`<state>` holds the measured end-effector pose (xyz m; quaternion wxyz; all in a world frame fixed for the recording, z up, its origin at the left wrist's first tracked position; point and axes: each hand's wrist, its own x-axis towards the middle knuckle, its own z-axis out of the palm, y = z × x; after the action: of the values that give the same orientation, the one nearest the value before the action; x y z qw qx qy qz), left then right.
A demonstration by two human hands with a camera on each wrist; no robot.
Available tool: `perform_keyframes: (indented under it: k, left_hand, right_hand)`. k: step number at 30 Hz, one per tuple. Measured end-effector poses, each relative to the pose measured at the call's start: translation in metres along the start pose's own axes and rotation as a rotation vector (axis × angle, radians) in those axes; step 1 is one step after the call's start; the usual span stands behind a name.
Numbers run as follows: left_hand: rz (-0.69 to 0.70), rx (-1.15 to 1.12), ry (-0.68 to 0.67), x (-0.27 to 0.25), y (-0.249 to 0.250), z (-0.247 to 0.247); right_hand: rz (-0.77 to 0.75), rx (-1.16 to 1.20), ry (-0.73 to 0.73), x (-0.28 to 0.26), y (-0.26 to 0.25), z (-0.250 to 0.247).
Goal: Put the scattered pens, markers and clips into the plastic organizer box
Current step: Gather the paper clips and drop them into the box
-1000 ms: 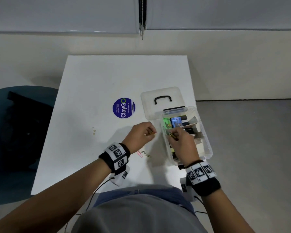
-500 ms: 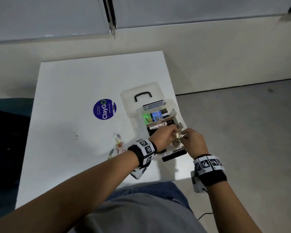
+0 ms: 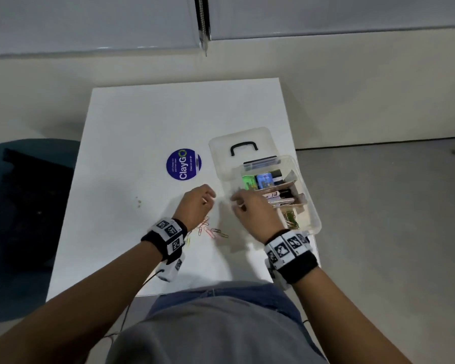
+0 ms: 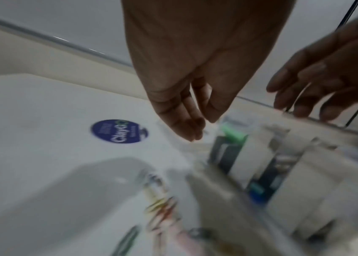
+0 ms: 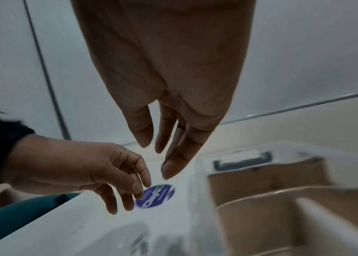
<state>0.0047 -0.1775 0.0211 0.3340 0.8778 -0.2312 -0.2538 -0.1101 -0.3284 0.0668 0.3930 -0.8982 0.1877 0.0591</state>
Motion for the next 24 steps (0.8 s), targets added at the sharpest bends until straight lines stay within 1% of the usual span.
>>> perform_keyframes:
  k: [2, 5, 6, 8, 9, 11, 13, 14, 18, 20, 22, 24]
  left_hand:
    - [-0.108, 0.162, -0.063, -0.007, -0.036, -0.005]
    - [-0.275, 0.358, -0.188, -0.019, -0.075, 0.0]
    - [-0.322, 0.402, -0.225, -0.022, -0.083, 0.004]
    - [-0.376, 0.44, -0.268, -0.027, -0.093, 0.013]
    - [-0.366, 0.454, -0.284, -0.028, -0.096, 0.017]
    - [-0.289, 0.487, -0.311, -0.028, -0.101, 0.027]
    - [-0.228, 0.503, -0.326, -0.026, -0.106, 0.033]
    - [-0.222, 0.505, -0.323, -0.025, -0.109, 0.033]
    - [-0.283, 0.435, -0.26, -0.012, -0.11, 0.024]
    - [-0.286, 0.42, -0.214, -0.003, -0.107, 0.018]
    - [-0.244, 0.39, -0.169, 0.007, -0.105, 0.015]
    - [-0.179, 0.319, -0.182, 0.018, -0.102, 0.015]
  right_hand:
    - [0.001, -0.064, -0.133, 0.011, -0.01, 0.031]
    - [0.065, -0.237, -0.324, 0.023, -0.015, 0.078]
    - [0.104, -0.277, -0.367, 0.026, -0.013, 0.091]
    - [0.213, -0.301, -0.403, 0.03, -0.006, 0.11]
    - [0.25, -0.306, -0.404, 0.031, -0.001, 0.117]
    - [0.286, -0.324, -0.389, 0.032, 0.007, 0.123]
    - [0.277, -0.343, -0.396, 0.034, 0.014, 0.127]
    - [0.268, -0.349, -0.391, 0.035, 0.016, 0.127]
    - [0.292, -0.314, -0.301, 0.043, 0.022, 0.124]
    - [0.285, -0.289, -0.278, 0.05, 0.024, 0.129]
    - [0.234, -0.292, -0.279, 0.053, 0.021, 0.135]
    - [0.191, -0.315, -0.293, 0.054, 0.018, 0.145]
